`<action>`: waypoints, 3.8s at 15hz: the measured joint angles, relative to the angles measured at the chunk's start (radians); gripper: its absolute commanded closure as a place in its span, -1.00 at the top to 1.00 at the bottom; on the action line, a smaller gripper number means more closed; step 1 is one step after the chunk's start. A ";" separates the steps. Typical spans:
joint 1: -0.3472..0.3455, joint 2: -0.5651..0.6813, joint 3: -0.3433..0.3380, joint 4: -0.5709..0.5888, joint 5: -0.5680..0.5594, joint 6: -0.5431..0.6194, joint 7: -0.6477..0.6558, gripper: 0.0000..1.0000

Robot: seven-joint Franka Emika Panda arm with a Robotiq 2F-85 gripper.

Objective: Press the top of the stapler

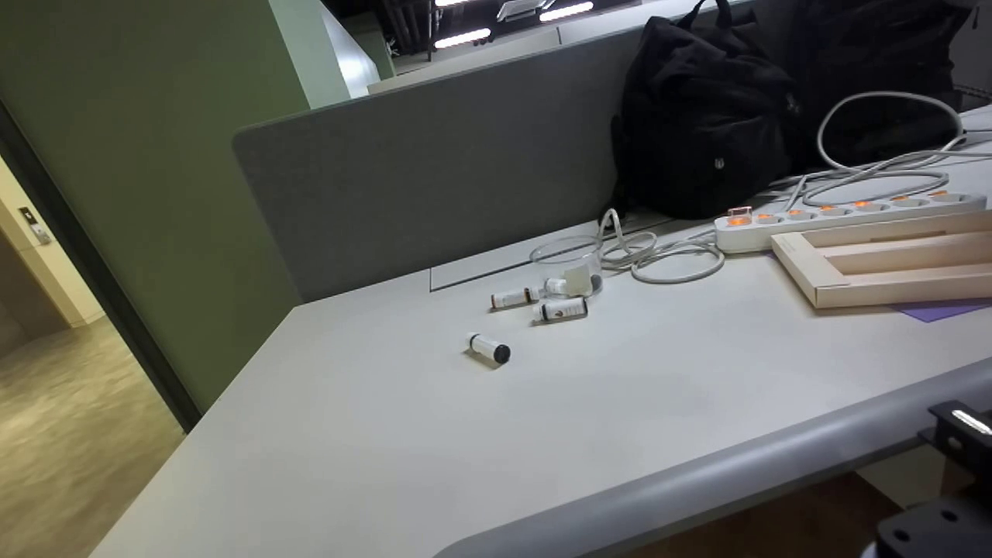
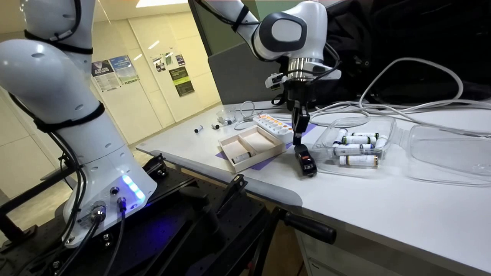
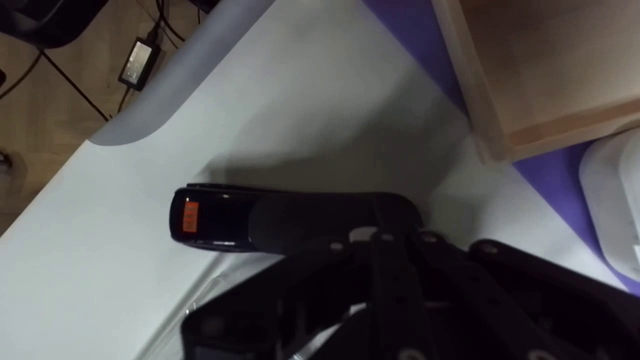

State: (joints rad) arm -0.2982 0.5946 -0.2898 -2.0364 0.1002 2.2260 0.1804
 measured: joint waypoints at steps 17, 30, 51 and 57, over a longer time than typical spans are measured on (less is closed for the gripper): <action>-0.050 -0.171 -0.052 0.101 0.004 -0.161 -0.025 -0.43; -0.056 -0.160 -0.044 0.099 0.002 -0.158 -0.030 -0.05; -0.056 -0.160 -0.044 0.099 0.002 -0.158 -0.030 -0.05; -0.056 -0.160 -0.044 0.099 0.002 -0.158 -0.030 -0.05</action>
State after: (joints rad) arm -0.3546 0.4349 -0.3335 -1.9376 0.1019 2.0682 0.1503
